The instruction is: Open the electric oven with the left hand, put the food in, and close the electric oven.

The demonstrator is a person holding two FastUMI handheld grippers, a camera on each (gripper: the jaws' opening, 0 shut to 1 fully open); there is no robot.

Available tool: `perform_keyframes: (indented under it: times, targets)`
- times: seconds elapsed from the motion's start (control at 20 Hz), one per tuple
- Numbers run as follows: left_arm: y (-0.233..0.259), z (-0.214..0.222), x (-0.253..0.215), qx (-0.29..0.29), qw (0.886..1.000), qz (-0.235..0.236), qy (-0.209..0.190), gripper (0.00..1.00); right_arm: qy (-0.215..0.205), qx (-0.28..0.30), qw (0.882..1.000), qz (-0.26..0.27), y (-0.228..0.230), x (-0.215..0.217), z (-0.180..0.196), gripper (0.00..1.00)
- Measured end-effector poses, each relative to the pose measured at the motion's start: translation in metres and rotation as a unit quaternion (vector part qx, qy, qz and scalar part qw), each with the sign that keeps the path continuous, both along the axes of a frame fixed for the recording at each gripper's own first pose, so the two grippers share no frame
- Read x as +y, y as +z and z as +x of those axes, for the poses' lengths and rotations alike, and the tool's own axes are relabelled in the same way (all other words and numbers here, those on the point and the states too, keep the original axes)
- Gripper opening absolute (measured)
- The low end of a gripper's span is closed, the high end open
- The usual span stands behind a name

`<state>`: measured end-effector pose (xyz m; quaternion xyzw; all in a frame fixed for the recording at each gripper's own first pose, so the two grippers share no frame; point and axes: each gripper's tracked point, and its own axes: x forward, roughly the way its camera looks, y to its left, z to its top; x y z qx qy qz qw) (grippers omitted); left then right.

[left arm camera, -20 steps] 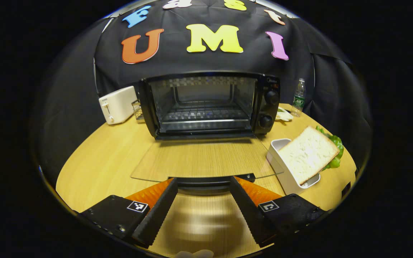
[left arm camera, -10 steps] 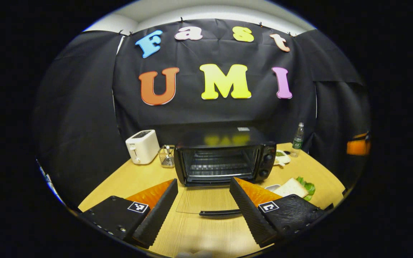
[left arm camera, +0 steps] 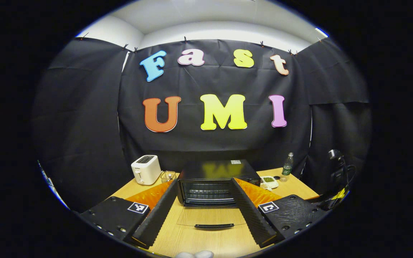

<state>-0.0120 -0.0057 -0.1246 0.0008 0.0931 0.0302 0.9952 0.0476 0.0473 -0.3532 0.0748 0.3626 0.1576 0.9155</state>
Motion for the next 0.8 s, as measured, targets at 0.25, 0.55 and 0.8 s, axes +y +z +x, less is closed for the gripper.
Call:
perform_keyframes:
  times: [0.25, 0.55, 0.8]
  targets:
    - [0.016, -0.005, 0.003, -0.013, 1.000, 0.019, 0.011, 0.95, 0.013, 0.058, 0.997, 0.040, -0.026, 0.014, 0.021, 0.90]
    - [0.017, -0.003, -0.001, -0.007, 1.000, 0.019, 0.011, 0.95, 0.022, 0.107, 0.991, 0.076, -0.044, 0.022, 0.035, 0.93]
    - [0.016, -0.002, -0.002, -0.003, 1.000, 0.022, 0.012, 0.95, 0.012, 0.177, 0.972, 0.155, -0.054, 0.033, 0.033, 0.58]
